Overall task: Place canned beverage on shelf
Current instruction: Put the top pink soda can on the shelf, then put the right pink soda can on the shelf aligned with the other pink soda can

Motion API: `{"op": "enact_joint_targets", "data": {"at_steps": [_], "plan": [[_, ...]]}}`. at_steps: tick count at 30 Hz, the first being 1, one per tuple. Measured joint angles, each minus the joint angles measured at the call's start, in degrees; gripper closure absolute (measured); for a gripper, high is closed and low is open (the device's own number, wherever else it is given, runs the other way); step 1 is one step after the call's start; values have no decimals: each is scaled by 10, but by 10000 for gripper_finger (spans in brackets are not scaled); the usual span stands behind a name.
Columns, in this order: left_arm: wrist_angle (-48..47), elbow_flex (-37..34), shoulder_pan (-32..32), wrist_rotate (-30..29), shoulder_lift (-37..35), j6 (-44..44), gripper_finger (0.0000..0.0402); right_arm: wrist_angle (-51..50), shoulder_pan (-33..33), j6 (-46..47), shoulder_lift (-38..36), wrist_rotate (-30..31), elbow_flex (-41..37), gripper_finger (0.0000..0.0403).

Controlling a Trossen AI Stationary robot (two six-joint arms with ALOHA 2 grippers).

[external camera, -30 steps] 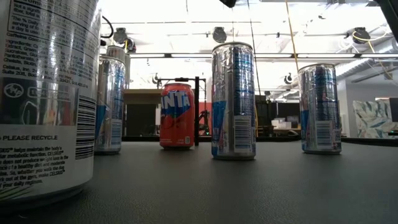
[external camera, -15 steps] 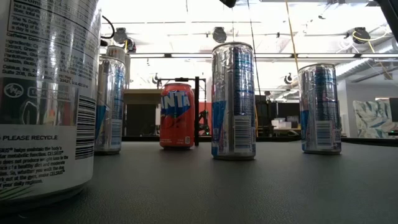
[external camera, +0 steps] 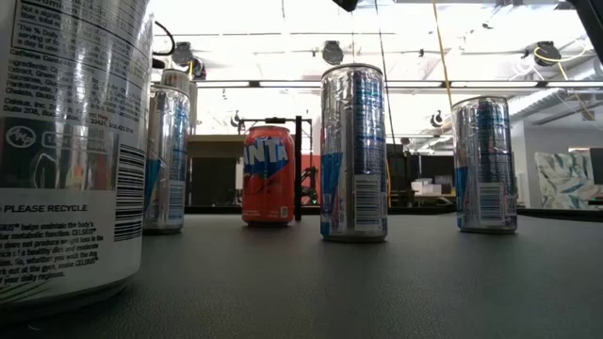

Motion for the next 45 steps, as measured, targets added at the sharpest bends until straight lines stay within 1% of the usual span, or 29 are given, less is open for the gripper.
{"op": "enact_joint_targets", "data": {"at_steps": [7, 13, 17, 22, 25, 27, 31, 35, 37, 41, 45], "plan": [[-1, 1, -3, 0, -23, 5, 402, 0, 0, 0, 0, 0, 0, 58], [-52, 32, -30, 4, -64, 6, 402, 0, 0, 1, 0, 0, 0, 58], [-131, 83, -76, 31, -96, 9, 402, 0, 0, 9, 0, 0, 0, 58], [-282, 177, -161, 49, -131, 6, 402, -3, 0, 31, -6, 1, 0, 57], [-348, 236, -213, 55, -146, 6, 402, -9, 0, 31, -16, 3, 0, 57], [-374, 270, -243, 82, -153, 5, 402, -14, 0, 36, -23, 15, 0, 58], [-425, 332, -293, 192, -156, -10, 402, -31, 0, 38, -40, 43, 0, 57], [-458, 359, -328, 315, -155, -54, 402, -64, 1, 37, -59, 68, 0, 57], [-458, 360, -345, 354, -155, -71, 402, -85, 2, 37, -65, 80, 0, 57], [-458, 360, -387, 385, -135, -86, 402, -131, 2, 37, -79, 82, 0, 57], [-446, 360, -439, 387, -93, -86, 402, -181, 2, 25, -87, 82, 0, 58]]}}
